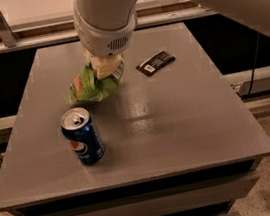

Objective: Move green rice chip bag near pepsi can

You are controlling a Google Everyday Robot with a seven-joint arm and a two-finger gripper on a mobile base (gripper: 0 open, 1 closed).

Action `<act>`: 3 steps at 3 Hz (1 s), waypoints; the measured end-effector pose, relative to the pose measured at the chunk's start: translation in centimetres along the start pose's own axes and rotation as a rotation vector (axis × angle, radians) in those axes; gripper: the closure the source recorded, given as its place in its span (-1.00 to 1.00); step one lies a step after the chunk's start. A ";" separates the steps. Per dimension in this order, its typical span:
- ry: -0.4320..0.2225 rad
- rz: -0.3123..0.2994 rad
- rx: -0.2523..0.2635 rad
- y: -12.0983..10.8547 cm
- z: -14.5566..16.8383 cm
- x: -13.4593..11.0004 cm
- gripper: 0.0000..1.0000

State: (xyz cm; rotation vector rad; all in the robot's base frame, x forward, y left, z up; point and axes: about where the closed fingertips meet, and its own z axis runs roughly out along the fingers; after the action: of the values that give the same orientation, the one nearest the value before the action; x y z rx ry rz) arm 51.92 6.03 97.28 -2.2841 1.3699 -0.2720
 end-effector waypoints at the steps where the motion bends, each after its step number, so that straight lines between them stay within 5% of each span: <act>1: -0.010 -0.015 0.002 0.3 0.7 0.4 1.00; 2: -0.020 -0.023 0.006 0.7 1.4 0.6 1.00; 3: -0.030 -0.025 0.009 1.2 2.1 0.8 0.66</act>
Offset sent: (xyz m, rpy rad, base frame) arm 0.0057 -0.0061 -0.0262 0.0192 -0.0054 0.0427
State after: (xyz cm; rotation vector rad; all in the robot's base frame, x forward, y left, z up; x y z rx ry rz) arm 52.24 5.41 94.86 -2.2900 1.3227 -0.2506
